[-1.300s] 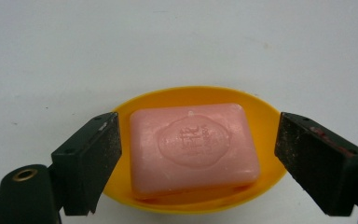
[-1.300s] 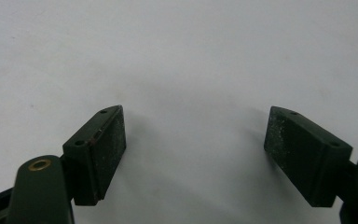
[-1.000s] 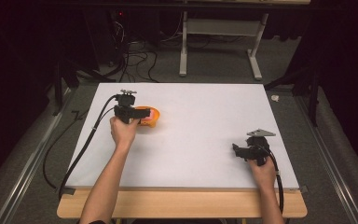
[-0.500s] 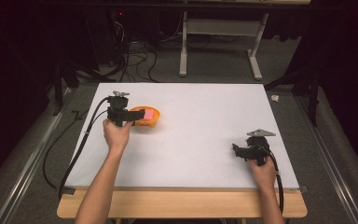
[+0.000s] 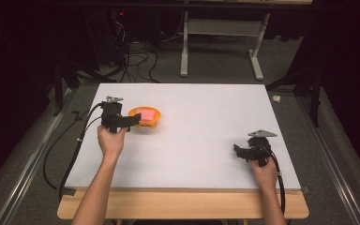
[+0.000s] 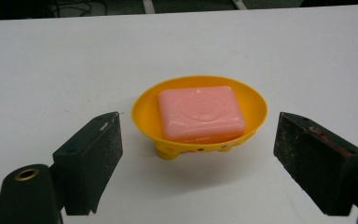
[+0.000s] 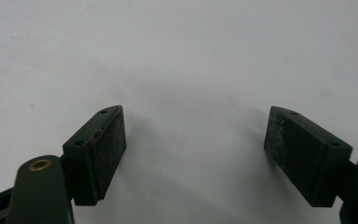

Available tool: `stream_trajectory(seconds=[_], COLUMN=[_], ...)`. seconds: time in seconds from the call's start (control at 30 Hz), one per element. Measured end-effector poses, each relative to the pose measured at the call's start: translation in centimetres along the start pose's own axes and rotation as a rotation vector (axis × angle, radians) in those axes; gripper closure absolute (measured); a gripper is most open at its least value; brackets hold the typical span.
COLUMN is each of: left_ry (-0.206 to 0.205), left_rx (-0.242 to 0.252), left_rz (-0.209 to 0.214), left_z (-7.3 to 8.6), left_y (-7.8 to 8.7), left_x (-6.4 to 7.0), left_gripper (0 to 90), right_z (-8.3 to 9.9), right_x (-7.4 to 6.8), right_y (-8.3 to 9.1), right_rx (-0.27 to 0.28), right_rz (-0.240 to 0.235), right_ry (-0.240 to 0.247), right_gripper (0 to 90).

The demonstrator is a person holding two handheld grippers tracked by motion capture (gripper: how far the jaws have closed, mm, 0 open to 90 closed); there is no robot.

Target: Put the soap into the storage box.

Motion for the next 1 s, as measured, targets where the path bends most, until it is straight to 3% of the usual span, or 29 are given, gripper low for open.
stream_trajectory(seconds=[1.0], left_ry=[0.003], left_rx=[0.046], left_rz=[0.003], left_z=[1.7], left_y=[3.4], left_x=[-1.4], left_gripper=[16.0], right_z=[0.0], right_x=[0.0], right_y=[0.0], right_rx=[0.000], right_rz=[0.000], right_ry=[0.000], right_gripper=[21.2])
Point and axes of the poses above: each handheld gripper's, and its own axes: y roughly backward along the jaws, z roughly out of its underside, x roughly to its right, the point moved 5 cm from there along -y, roughly forward along the jaws, and after that the axes turned 10 degrees about y, right-handed, at the moved point
